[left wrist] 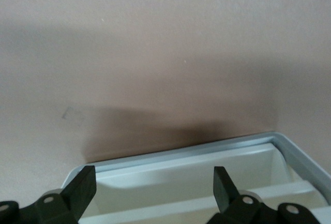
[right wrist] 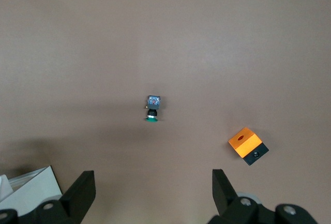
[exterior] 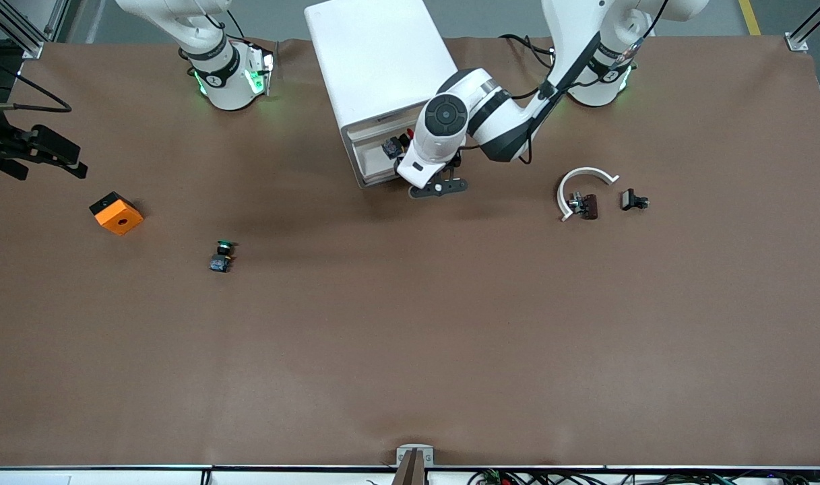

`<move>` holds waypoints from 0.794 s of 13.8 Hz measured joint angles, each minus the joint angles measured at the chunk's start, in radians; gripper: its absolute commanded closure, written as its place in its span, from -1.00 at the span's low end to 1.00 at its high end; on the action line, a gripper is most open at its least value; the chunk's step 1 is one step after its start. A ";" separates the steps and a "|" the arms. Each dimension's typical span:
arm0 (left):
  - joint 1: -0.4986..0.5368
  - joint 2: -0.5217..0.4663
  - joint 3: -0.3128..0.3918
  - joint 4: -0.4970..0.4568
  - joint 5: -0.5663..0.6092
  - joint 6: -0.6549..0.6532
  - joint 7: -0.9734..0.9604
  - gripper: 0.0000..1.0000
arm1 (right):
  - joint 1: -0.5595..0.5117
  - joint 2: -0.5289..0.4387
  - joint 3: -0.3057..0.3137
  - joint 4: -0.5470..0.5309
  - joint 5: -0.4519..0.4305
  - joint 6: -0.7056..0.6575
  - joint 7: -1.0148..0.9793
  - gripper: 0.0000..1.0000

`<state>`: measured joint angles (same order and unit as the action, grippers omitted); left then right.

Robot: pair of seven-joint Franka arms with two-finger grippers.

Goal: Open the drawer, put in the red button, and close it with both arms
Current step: 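Push the drawer shut with the left gripper while the right gripper retracts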

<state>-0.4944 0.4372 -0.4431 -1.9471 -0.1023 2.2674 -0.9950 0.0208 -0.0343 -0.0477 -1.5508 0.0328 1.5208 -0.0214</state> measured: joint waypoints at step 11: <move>-0.001 0.020 -0.055 -0.019 -0.131 -0.004 -0.003 -1.00 | -0.010 -0.002 0.007 0.048 -0.001 -0.032 0.000 -1.00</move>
<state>-0.4952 0.4574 -0.4976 -1.9666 -0.2330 2.2637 -0.9978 0.0107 -0.0366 -0.0406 -1.5028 0.0318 1.4893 -0.0214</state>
